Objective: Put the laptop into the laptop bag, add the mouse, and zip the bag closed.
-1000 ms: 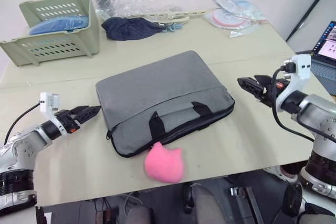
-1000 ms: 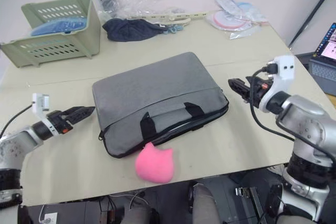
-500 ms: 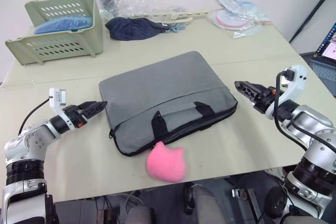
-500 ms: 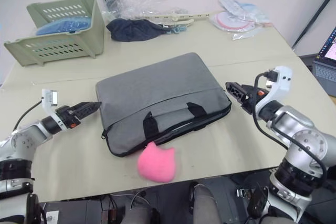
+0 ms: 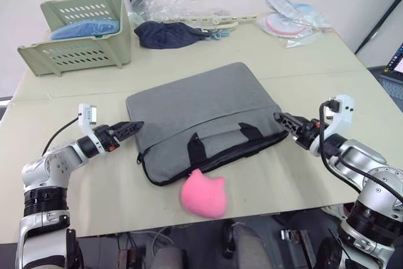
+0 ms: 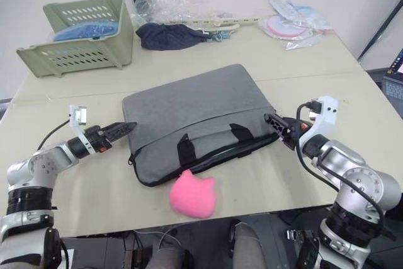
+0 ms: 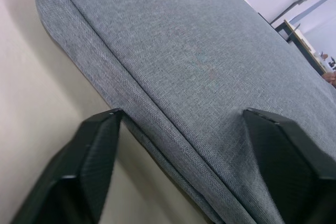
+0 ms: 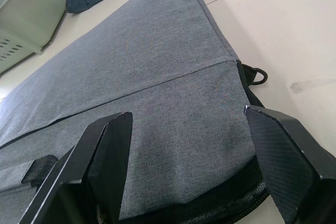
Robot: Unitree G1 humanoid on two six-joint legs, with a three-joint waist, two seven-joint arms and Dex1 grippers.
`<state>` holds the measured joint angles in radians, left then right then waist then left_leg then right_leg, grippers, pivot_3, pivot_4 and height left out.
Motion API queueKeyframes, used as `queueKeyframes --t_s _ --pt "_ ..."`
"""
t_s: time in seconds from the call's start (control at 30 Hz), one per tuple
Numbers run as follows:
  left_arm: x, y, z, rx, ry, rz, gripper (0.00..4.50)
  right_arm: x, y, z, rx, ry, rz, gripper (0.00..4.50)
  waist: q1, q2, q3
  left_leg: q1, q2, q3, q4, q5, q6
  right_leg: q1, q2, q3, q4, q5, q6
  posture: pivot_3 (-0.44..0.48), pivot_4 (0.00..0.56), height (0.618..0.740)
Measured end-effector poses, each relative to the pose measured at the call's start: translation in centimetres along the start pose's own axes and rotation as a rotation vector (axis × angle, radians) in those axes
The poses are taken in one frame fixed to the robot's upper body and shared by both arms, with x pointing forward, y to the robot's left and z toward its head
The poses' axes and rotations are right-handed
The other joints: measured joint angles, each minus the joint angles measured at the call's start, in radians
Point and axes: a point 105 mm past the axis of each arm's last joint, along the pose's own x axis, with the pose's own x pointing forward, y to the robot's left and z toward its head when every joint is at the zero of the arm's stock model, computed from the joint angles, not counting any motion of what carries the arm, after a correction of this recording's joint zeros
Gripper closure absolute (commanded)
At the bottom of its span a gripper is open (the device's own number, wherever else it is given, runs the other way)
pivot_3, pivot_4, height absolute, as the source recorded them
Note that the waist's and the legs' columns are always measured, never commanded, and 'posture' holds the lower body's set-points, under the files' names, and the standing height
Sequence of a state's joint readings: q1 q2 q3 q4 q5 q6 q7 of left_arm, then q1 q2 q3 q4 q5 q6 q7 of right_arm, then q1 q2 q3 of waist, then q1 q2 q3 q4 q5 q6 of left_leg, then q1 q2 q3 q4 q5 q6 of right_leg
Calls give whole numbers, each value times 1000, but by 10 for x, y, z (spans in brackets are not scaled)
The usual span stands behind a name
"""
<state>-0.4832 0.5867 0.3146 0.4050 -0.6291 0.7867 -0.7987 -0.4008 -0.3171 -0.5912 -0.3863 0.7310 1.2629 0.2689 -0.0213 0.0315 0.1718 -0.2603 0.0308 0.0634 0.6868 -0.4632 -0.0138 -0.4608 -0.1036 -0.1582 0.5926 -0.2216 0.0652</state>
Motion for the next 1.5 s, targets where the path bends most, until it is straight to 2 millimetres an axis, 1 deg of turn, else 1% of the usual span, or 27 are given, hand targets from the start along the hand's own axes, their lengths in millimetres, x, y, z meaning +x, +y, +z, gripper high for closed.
queueKeyframes --t_s 0.03,0.1,0.2,0.23,0.33,0.43,0.53,0.7,0.77,0.9,1.17,1.23,1.27,1.3,1.33,1.37,1.4,1.47,1.5 --pt "1 0 -1 -11 3 -1 2064 0 0 0 -1 -2 0 721 0 0 0 0 0 0 0 0 0 0 0 0 0 0 0 0 150 740" --pt "6 0 -4 -36 2 -15 3004 0 -1 2 -5 -10 -3 721 3 0 0 0 -1 0 0 0 1 0 -1 0 0 0 1 0 150 740" --pt "9 -2 -2 -42 -2 -21 4246 -1 -5 2 -6 -9 -13 721 14 0 0 0 -1 0 2 0 1 1 -1 0 0 1 1 0 150 740" --pt "11 -3 -1 -45 -3 -25 4492 -1 -7 2 -3 -7 -18 721 17 0 0 -1 -1 0 3 0 1 1 -1 0 0 1 2 0 150 740" --pt "13 -3 -1 -47 -3 -27 4492 -2 -12 -1 3 2 -35 721 20 0 0 -1 -1 -1 4 1 1 1 -2 0 -1 2 2 0 150 740" --pt "13 -3 -1 -46 -3 -23 4492 -3 -14 0 -2 -1 -40 721 21 0 0 -2 -1 -1 5 1 1 1 -2 0 0 2 3 0 150 740" --pt "15 -3 -2 -36 1 -22 4492 -7 -21 2 -18 -5 -68 721 22 -1 0 -2 -2 -1 5 1 2 2 -3 0 0 2 3 0 150 740" --pt "16 -3 -1 -29 2 -20 4492 -8 -30 -6 3 13 -91 721 22 -1 -1 -2 -2 -1 6 1 2 2 -4 -1 0 3 4 0 150 740" --pt "16 -3 -1 -27 2 -19 4492 -7 -29 -8 -3 12 -90 721 22 -1 -1 -2 -2 -2 6 1 2 3 -4 -1 0 3 4 0 150 740" --pt "18 -2 -2 -31 0 -20 4492 -3 -35 -25 26 47 -98 721 23 -1 -1 -2 -3 -3 7 1 3 5 -5 -2 -1 3 5 0 150 740" --pt "17 -2 -3 -26 -1 -17 4492 6 -42 -30 44 33 -85 721 19 -2 -2 2 -3 -4 7 1 3 9 -5 -3 -2 3 5 0 150 740" --pt "17 -1 -3 -25 -1 -15 4500 7 -43 -32 54 33 -78 1313 19 -3 -2 5 -2 -4 7 1 3 12 -5 -3 -3 3 5 0 150 740" --pt "17 -1 -3 -24 0 -15 4500 8 -43 -31 57 30 -70 1745 19 -3 -3 6 -2 -4 6 1 3 13 -5 -3 -3 3 5 0 150 740" --pt "17 -1 -3 -24 0 -15 4500 9 -43 -31 57 30 -69 1955 19 -3 -3 6 -2 -4 6 1 3 14 -5 -3 -3 3 5 0 150 740" --pt "18 -2 -4 -22 3 -16 4500 10 -42 -31 58 28 -65 2370 19 -4 -3 7 -2 -5 6 0 4 15 -5 -3 -3 3 5 0 150 740" --pt "17 -2 -4 -21 4 -15 4500 10 -42 -30 64 27 -61 2656 19 -5 -4 7 -2 -5 5 0 4 15 -5 -3 -3 3 5 0 150 740" --pt "17 -2 -4 -18 4 -14 4500 11 -42 -30 72 25 -57 3097 19 -6 -5 8 -2 -5 5 0 4 15 -5 -3 -3 3 5 0 150 740" --pt "16 -2 -4 -9 5 -10 4500 11 -42 -29 82 21 -54 3824 18 -9 -6 8 -2 -5 5 0 4 15 -5 -3 -4 3 5 0 150 740" --pt "16 -2 -4 -8 6 -9 4500 11 -42 -29 83 20 -53 3824 17 -9 -7 8 -2 -5 4 0 4 15 -5 -2 -4 3 5 0 150 740"
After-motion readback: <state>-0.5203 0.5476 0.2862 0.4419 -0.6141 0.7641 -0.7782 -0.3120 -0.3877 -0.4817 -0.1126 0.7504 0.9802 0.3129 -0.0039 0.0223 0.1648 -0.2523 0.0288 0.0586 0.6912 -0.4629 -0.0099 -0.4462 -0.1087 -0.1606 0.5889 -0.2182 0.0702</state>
